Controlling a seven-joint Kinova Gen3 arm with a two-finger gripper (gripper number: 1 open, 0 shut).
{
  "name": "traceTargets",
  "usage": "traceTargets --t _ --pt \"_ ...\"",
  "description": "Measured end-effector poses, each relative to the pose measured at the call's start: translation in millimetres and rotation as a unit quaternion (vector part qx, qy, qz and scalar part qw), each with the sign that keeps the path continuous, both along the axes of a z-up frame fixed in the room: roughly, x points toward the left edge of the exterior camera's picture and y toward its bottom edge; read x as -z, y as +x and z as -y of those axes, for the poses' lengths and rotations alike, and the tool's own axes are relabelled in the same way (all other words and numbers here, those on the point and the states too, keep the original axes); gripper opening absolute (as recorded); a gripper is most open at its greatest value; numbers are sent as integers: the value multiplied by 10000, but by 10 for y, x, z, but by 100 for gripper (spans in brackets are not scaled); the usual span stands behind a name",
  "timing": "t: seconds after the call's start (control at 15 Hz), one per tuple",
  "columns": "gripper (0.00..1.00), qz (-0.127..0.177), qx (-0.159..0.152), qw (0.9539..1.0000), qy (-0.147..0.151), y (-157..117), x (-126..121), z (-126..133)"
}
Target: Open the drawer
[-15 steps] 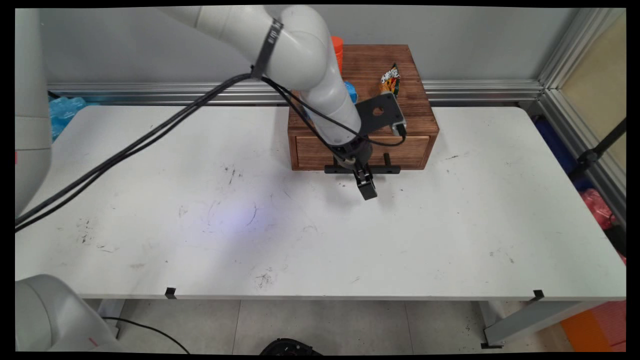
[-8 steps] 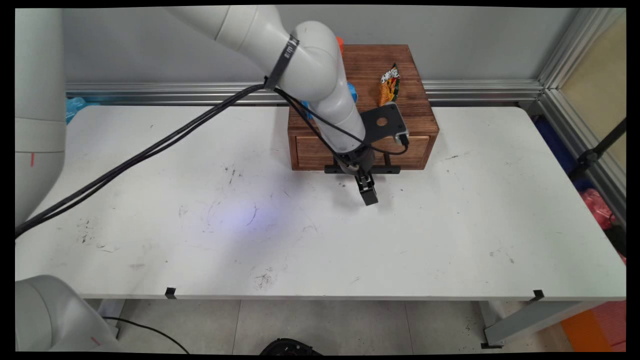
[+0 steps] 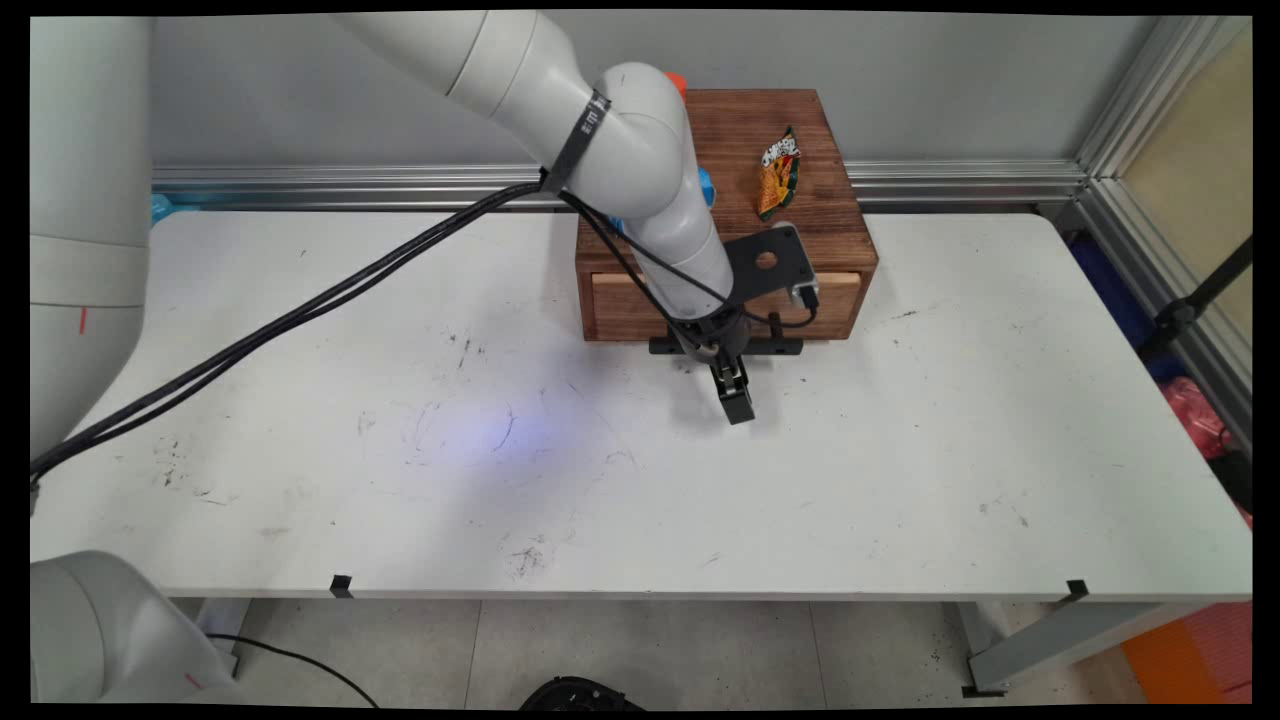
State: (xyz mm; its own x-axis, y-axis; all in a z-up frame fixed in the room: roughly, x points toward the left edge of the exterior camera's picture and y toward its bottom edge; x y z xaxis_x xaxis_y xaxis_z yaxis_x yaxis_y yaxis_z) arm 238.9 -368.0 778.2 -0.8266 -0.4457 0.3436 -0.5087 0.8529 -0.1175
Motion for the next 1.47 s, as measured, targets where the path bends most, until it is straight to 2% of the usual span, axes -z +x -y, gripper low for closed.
traceTargets --t 1.0,1.47 --pt "100 -31 389 9986 364 -100 9 -468" --pt "100 -96 589 9971 475 -213 -31 -788"
